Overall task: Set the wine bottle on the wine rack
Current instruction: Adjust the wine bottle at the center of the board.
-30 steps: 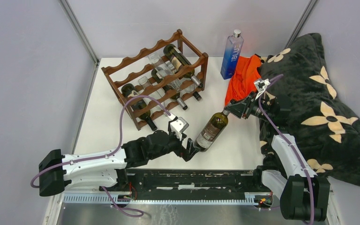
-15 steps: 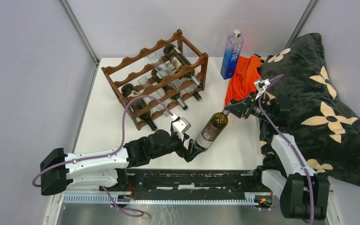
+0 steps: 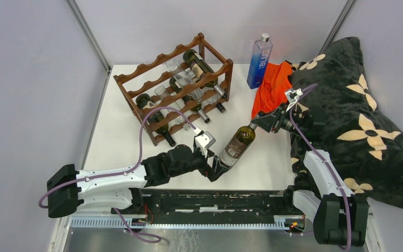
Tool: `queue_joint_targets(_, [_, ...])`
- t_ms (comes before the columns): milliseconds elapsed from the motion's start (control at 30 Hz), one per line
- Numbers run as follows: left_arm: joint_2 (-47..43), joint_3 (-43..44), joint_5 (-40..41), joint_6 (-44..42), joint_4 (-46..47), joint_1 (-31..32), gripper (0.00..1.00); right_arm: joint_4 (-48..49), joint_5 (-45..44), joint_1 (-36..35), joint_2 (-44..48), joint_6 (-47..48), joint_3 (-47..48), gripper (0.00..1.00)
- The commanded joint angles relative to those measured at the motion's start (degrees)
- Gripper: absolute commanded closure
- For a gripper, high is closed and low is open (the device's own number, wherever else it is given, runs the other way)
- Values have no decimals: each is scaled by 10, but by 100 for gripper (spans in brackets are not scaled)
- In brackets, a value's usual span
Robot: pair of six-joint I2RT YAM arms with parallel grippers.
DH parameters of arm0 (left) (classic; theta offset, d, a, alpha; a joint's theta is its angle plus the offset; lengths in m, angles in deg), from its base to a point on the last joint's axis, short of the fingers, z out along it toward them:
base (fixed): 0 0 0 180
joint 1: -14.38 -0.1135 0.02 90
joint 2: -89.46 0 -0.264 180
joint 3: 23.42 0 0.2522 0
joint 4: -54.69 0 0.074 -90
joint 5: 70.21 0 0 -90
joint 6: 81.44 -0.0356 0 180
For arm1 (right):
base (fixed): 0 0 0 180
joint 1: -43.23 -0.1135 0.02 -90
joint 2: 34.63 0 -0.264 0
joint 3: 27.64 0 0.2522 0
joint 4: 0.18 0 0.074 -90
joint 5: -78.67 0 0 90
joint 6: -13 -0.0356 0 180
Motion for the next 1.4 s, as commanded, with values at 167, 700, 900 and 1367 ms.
queue_joint_targets(167, [18, 23, -3, 21, 34, -2, 0, 51, 15, 3, 1, -17, 3, 100])
queue_joint_targets(700, [72, 44, -13, 9, 56, -8, 0, 56, 15, 5, -1, -23, 1, 100])
queue_joint_targets(900, [129, 71, 2, -27, 71, -30, 0, 65, 16, 5, -3, -34, -2, 100])
queue_joint_targets(1367, [261, 123, -41, -99, 127, -65, 0, 74, 19, 6, -7, -43, -2, 100])
